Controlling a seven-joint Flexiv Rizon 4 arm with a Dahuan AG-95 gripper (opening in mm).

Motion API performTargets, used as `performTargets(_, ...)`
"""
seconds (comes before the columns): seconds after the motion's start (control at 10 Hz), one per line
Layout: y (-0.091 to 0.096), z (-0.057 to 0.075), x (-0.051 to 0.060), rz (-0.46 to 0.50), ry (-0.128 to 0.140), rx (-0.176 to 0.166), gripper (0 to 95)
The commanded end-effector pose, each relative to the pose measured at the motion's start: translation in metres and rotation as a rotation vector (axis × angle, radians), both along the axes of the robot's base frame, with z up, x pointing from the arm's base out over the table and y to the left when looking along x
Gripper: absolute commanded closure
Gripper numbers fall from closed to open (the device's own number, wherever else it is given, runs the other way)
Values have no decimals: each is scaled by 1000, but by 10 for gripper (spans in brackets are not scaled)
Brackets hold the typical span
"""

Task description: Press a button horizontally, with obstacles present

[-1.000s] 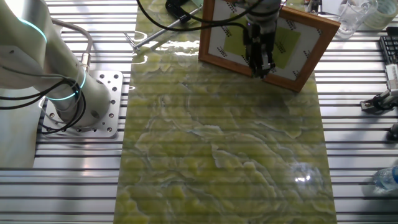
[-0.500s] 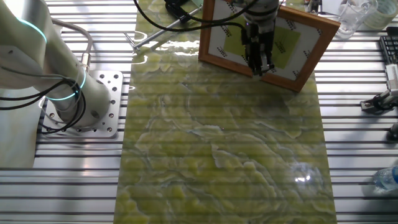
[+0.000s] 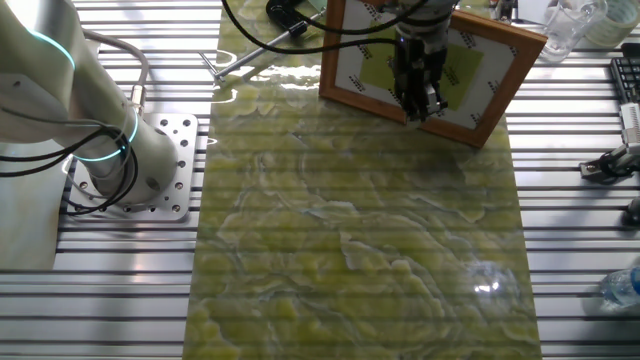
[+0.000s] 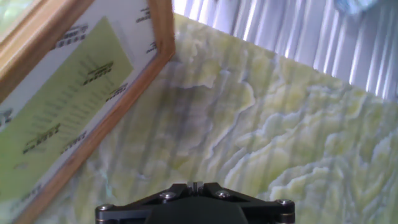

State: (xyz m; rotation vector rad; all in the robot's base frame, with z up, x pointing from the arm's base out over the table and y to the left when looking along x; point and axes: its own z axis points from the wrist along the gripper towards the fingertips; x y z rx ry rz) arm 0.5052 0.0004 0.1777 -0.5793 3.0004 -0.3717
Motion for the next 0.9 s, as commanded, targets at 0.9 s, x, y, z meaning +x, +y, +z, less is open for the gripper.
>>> performTargets(0.9, 3, 15, 5, 212, 52, -12, 950)
